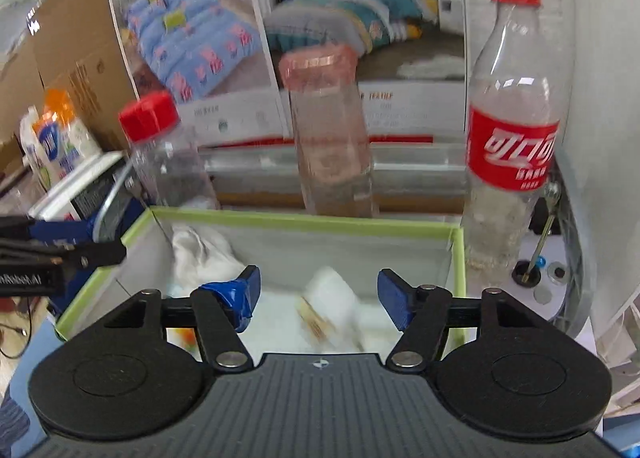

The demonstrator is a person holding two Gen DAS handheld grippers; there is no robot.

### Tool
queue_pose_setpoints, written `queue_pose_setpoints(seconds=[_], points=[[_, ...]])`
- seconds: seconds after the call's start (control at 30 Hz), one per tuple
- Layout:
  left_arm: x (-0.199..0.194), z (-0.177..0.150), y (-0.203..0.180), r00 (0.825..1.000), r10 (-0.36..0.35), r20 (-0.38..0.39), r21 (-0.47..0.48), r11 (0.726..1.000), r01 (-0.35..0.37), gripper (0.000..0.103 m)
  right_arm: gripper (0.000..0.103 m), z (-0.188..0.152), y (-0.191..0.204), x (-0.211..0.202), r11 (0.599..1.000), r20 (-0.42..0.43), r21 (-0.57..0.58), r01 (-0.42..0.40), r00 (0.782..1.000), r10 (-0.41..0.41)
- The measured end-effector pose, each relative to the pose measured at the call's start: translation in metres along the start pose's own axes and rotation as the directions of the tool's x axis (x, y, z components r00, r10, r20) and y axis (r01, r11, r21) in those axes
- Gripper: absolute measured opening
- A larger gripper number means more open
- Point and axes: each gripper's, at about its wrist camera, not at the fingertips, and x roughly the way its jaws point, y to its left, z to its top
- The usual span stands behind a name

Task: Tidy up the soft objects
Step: 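Lower both bundles into the lime-green box and open both grippers, then move the left gripper to the patterned cloth bundle while the right approaches the pink pack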

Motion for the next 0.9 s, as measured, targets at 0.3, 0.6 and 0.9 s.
queue_pose_setpoints(seconds=[0.3, 0.6, 0.9], points=[[-0.064, -0.045, 0.011, 0.998, 0.065, 0.022, 0.032, 0.997, -0.066, 0.076, 0.06, -0.036, 0.007, -0.068, 0.998, 0.055, -0.019, 0.055, 0.997, -0.054], [-0.123, -0.12, 0.025, 0.999, 0.044, -0.023, -0.025, 0.999, -0.044, 0.077, 0.062, -0.134, 0.01, -0.152, 0.983, 0.134, 0.143, 0.113, 0.982, -0.132], [-0.114, -0.117, -0.057, 0.998, -0.034, -0.045, 0.127, 0.991, 0.039, 0.078, 0.063, -0.151, 0.031, -0.196, 0.98, 0.214, 0.185, 0.077, 0.97, -0.117]])
